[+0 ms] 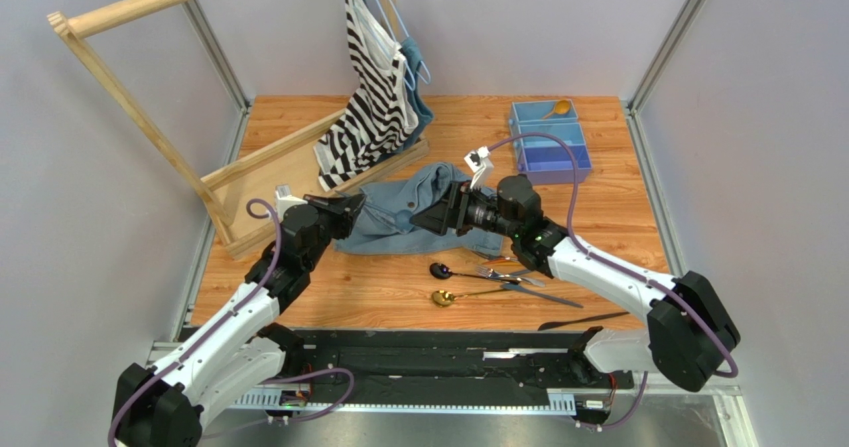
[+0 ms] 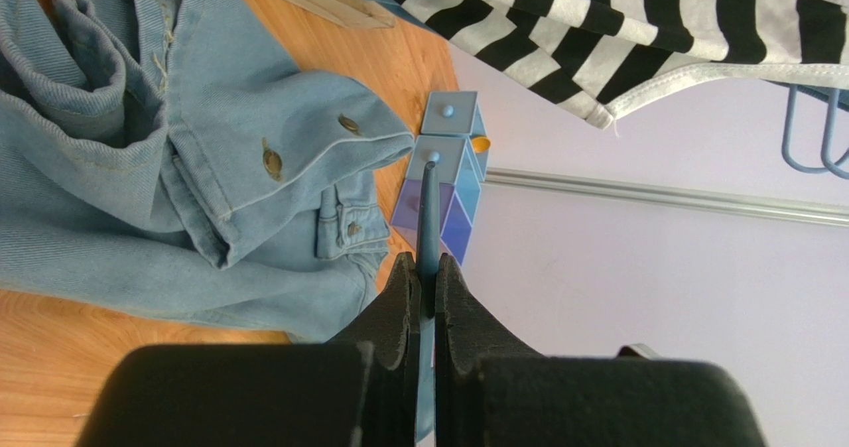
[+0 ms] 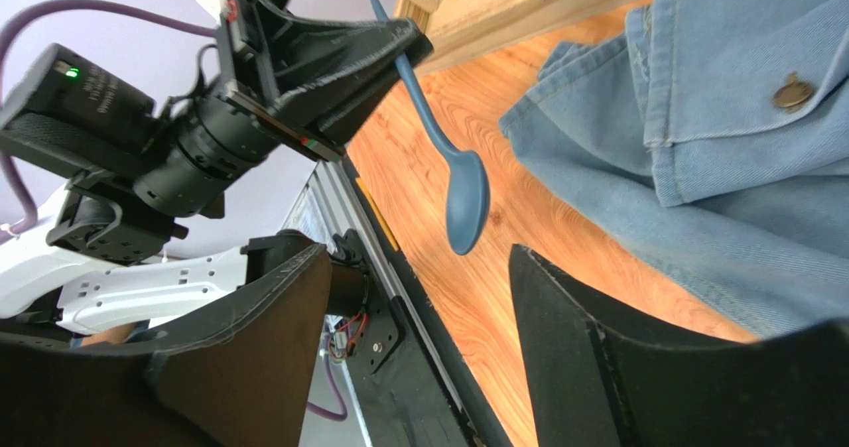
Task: Sort the eating utensils into containers
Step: Pick up the spoon from the center of the board.
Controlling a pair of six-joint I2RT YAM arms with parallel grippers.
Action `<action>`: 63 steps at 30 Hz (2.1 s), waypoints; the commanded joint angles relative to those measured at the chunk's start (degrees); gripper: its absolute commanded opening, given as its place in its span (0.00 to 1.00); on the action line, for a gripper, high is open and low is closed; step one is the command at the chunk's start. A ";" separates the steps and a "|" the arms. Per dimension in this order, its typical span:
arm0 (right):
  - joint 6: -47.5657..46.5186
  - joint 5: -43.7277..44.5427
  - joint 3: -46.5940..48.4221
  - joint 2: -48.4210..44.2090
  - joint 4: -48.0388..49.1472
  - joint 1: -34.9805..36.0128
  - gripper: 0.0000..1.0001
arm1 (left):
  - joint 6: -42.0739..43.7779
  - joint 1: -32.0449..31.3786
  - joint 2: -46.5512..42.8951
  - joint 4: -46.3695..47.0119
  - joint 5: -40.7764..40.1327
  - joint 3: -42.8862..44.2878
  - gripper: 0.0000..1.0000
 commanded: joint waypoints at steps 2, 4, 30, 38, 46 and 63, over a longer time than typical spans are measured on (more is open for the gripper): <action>0.94 -1.83 3.12 3.47 3.12 0.51 0.67 | -0.50 0.35 -0.79 4.64 -0.67 2.38 0.00; 1.03 -1.39 3.29 3.65 3.12 0.77 0.67 | -0.58 0.35 -1.41 3.24 -1.20 2.47 0.00; -0.81 -10.09 4.08 7.61 9.37 0.51 0.59 | 9.70 0.35 -2.20 1.83 4.34 5.63 0.00; -1.51 -11.06 5.23 9.19 7.95 0.25 0.44 | 9.43 0.35 -1.85 3.67 5.56 4.31 0.00; -5.03 -11.24 8.30 10.42 0.40 -0.11 0.05 | 11.28 0.35 -3.87 5.35 5.04 3.08 0.00; -10.03 -9.12 12.34 7.78 -12.95 -3.88 0.00 | 25.58 0.35 -6.77 -6.83 9.61 5.00 0.99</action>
